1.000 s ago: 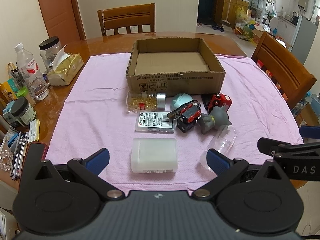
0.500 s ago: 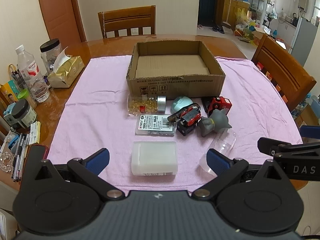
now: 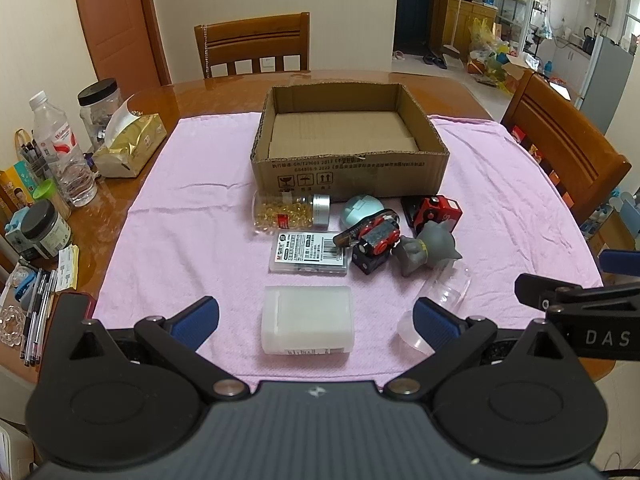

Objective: Organize rigid objects

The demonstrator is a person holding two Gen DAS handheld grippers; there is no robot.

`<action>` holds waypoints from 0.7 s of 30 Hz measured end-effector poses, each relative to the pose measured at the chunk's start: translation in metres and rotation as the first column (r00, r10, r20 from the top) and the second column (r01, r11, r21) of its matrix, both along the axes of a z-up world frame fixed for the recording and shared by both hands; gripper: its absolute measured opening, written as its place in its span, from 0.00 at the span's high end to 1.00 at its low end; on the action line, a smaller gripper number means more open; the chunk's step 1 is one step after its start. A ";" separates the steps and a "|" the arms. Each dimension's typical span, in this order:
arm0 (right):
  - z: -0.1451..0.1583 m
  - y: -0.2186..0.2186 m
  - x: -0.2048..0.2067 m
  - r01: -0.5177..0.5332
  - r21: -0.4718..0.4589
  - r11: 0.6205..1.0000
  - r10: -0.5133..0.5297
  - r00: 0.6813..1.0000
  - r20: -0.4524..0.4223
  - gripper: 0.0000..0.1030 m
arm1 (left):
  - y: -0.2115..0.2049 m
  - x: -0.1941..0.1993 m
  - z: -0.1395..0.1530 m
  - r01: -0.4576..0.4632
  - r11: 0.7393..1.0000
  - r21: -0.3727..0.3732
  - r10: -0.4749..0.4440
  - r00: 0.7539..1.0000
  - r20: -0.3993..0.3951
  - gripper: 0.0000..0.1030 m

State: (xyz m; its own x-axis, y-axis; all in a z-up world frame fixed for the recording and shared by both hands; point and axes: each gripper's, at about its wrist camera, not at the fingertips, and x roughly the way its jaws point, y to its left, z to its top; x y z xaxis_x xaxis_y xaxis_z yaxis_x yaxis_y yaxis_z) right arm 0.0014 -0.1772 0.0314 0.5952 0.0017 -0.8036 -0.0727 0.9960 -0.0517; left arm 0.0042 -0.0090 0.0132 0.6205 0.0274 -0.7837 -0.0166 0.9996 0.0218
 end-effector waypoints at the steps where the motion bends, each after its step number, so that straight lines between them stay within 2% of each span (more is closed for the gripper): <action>1: 0.000 0.000 0.000 0.000 -0.001 1.000 0.000 1.000 0.001 0.00 | 0.000 0.001 0.000 0.001 1.000 0.000 -0.001 1.000 0.000 0.01; 7: -0.003 0.002 0.002 -0.006 -0.019 1.000 0.006 1.000 0.005 0.00 | 0.000 0.005 -0.006 0.014 1.000 0.004 -0.014 1.000 0.002 0.01; 14: -0.011 0.003 0.004 -0.026 -0.043 0.999 0.027 0.999 0.020 0.00 | -0.003 0.007 -0.016 0.059 0.997 0.045 -0.062 0.997 0.052 0.01; 21: -0.024 0.008 0.002 -0.076 -0.058 0.995 0.079 0.996 0.036 0.00 | 0.001 0.012 -0.040 0.093 0.995 0.046 -0.097 0.991 0.090 0.01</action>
State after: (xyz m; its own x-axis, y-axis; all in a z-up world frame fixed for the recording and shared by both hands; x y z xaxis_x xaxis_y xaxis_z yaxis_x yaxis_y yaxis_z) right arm 0.0036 -0.1697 0.0072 0.6250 0.0041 -0.7806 -0.1465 0.9828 -0.1121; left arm 0.0163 -0.0084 -0.0269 0.6909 -0.0042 -0.7230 0.0749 0.9950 0.0658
